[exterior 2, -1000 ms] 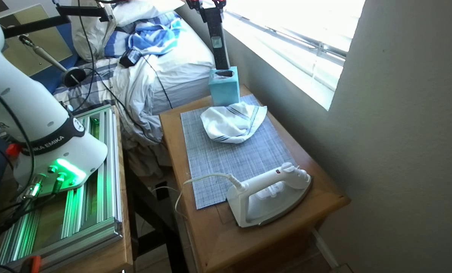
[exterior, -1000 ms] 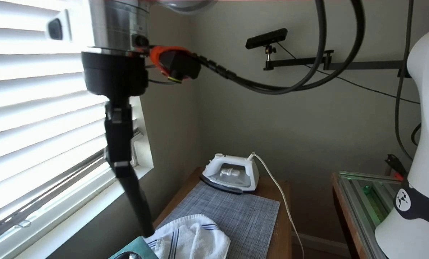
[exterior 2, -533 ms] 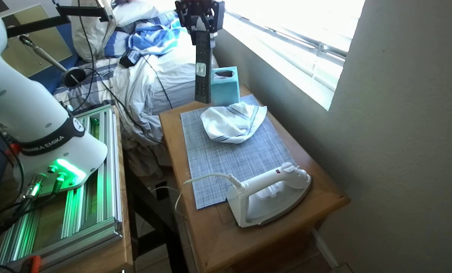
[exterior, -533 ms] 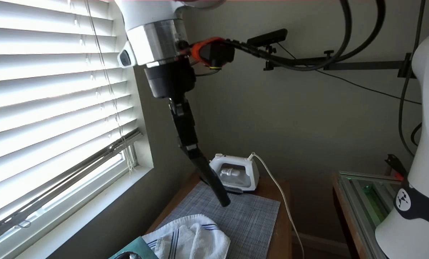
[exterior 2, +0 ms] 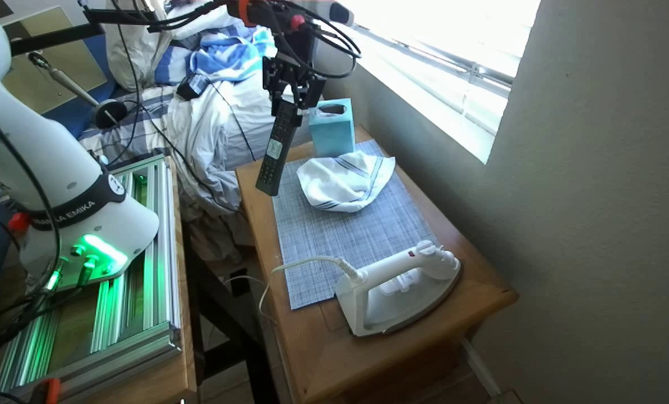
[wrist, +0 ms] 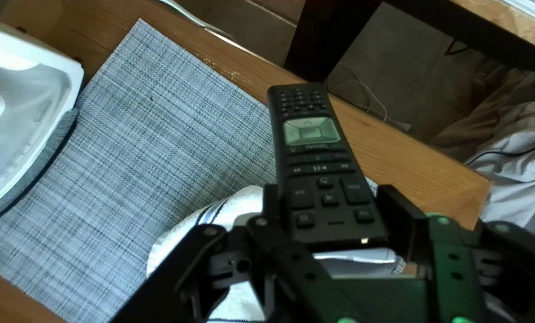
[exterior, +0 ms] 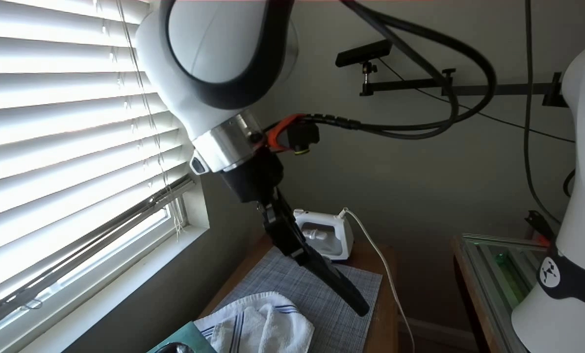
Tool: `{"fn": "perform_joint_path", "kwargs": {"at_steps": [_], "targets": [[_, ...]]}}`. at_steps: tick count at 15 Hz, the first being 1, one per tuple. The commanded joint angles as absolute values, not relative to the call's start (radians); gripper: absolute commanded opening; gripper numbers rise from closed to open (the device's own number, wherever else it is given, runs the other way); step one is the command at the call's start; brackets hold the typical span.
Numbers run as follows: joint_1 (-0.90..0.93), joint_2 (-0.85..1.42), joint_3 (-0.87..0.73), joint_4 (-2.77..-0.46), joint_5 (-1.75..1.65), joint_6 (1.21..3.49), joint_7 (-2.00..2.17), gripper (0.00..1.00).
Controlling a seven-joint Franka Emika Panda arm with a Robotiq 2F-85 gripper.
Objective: Remove the remote from the box and put it on the towel on the table
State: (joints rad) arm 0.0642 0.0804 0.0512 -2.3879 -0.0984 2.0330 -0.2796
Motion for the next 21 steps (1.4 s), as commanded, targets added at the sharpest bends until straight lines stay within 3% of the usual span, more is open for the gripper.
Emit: {"fn": "perform_joint_path", "kwargs": {"at_steps": [1, 21], "targets": [[0.059, 0.223, 0.052, -2.283, -0.100, 1.984, -0.221, 0.32], [0.126, 0.583, 0.011, -1.931, -0.259, 2.049, 0.062, 0.32]]}}
